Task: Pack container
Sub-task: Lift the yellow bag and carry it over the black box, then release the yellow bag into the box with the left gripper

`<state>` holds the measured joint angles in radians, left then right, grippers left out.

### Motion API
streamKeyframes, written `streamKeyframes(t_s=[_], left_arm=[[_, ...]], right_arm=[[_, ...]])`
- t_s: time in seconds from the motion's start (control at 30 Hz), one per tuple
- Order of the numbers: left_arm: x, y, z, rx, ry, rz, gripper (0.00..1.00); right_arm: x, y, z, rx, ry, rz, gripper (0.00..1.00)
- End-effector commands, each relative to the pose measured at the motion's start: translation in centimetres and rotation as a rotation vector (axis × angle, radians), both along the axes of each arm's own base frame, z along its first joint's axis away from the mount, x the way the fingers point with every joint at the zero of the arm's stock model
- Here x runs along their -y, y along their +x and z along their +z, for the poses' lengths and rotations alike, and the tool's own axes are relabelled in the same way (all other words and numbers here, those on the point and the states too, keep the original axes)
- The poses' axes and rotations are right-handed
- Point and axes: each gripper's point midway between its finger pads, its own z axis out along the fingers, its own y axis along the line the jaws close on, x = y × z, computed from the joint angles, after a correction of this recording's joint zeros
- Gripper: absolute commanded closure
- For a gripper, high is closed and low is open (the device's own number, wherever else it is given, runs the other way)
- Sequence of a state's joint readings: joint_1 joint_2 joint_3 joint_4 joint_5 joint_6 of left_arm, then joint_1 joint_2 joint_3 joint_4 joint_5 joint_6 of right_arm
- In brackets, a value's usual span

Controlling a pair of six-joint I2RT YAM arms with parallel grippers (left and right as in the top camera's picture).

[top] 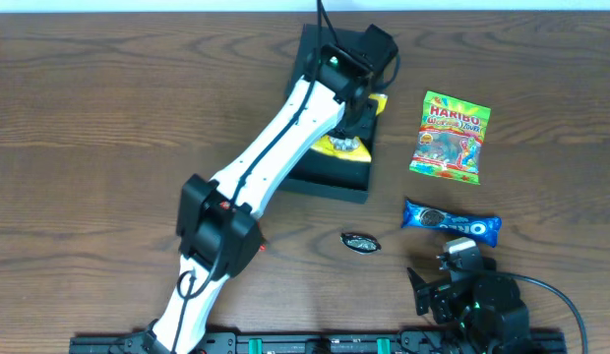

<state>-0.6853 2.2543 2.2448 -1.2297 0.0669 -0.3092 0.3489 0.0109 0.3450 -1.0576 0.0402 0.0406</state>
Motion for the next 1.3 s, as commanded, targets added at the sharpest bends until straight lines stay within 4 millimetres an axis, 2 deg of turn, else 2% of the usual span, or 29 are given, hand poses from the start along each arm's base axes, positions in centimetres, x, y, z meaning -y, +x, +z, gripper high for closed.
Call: streamKeyframes(t_s=[0.0,0.17,0.43,0.53,0.57,0.67,0.83,0.97,1.07,1.2,1.27], left_arm=[[0.7,0.0,-1.2,-0.045,-0.026,-0.034,0.94],[0.7,0.0,-4.2,-0.093,0.011,-0.030,0.94],[0.3,-0.2,-7.4,-0.154,0.056,-0.007,0.94],[0.2,-0.2,-7.9,-0.159,0.067,0.002,0.94],[0.0,-0.1,-7.9,-0.153,0.076,0.005,0.91],[-0.3,-0.1,-7.9,-0.151,0.091,0.009,0.72],[-0.7,0.0,-7.9,-0.143,0.115,0.014,0.70],[-0.9,0.0,-7.3,-0.133,0.120,0.016,0.63],[-1.6,0.3,-6.2,-0.105,0.143,0.030,0.53],[-1.8,0.1,-3.3,-0.074,0.123,0.033,0.47],[-1.9,0.0,-1.8,-0.052,0.105,0.034,0.35]], right_arm=[[0.1,0.0,0.2,0.005,0.001,-0.001,0.01],[0.1,0.0,0.2,0.005,0.000,-0.001,0.01],[0.1,0.0,0.2,0.005,0.001,-0.001,0.01],[0.1,0.0,0.2,0.005,0.001,-0.001,0.01],[0.1,0.0,0.2,0.005,0.001,-0.001,0.01],[0.1,0.0,0.2,0.005,0.001,-0.001,0.01],[0.1,0.0,0.2,0.005,0.001,-0.001,0.01],[0.1,0.0,0.2,0.005,0.001,-0.001,0.01],[0.1,0.0,0.2,0.005,0.001,-0.001,0.01],[0.1,0.0,0.2,0.005,0.001,-0.001,0.01],[0.1,0.0,0.2,0.005,0.001,-0.001,0.01]])
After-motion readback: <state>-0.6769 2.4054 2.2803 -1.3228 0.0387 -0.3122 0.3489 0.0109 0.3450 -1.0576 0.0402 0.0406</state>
